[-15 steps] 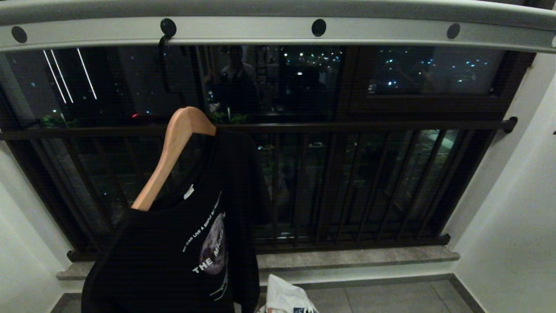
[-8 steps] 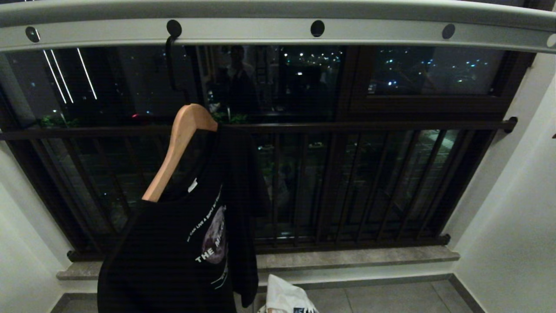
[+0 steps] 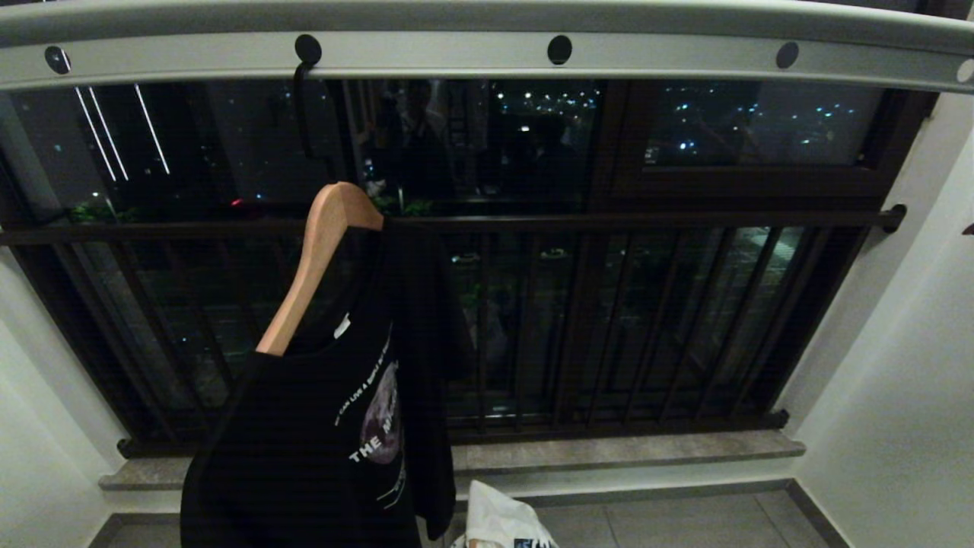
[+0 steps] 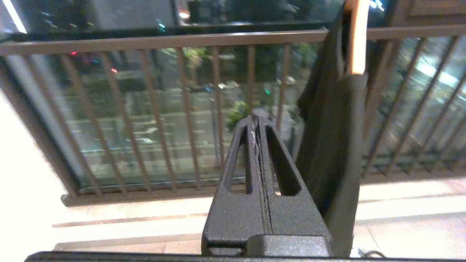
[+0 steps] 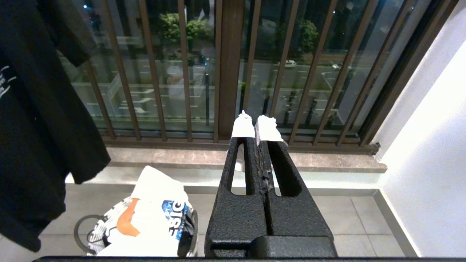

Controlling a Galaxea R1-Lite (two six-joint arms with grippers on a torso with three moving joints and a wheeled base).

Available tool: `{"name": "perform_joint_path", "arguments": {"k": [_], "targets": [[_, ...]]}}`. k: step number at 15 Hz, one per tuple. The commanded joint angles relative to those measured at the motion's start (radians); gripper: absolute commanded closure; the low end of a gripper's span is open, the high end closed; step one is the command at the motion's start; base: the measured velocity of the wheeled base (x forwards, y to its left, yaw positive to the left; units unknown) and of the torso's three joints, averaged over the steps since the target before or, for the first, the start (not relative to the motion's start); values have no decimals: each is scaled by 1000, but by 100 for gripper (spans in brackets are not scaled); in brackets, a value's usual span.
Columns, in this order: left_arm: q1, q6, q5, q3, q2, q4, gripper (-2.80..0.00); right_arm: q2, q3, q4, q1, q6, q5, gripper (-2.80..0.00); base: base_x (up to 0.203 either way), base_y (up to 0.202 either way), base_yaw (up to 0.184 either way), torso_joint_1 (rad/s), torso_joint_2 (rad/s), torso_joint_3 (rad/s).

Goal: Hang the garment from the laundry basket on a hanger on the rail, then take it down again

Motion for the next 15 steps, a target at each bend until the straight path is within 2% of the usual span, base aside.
{"name": "perform_joint_path", "arguments": {"k": [1,3,4,6,9,12,15], "targets": [[0,0,-34,-80,149,10,0,1,0,0,0,-1,1,0,0,0,0,0,0,0],[0,0,-82,-171,207,69,0,1,0,0,0,-1,1,0,0,0,0,0,0,0],[-1,-5,-134,-214,234,90,0,1,0,0,0,-1,1,0,0,0,0,0,0,0],[-1,-51,-223,-302,291,141,0,1,0,0,0,-1,1,0,0,0,0,0,0,0],[-1,-137,-304,-487,398,284,0,1,0,0,0,-1,1,0,0,0,0,0,0,0],[-1,-198,-341,-609,530,366,0,1,0,0,0,-1,1,0,0,0,0,0,0,0],[1,-213,-368,-640,604,386,0,1,0,0,0,-1,1,0,0,0,0,0,0,0]]}}
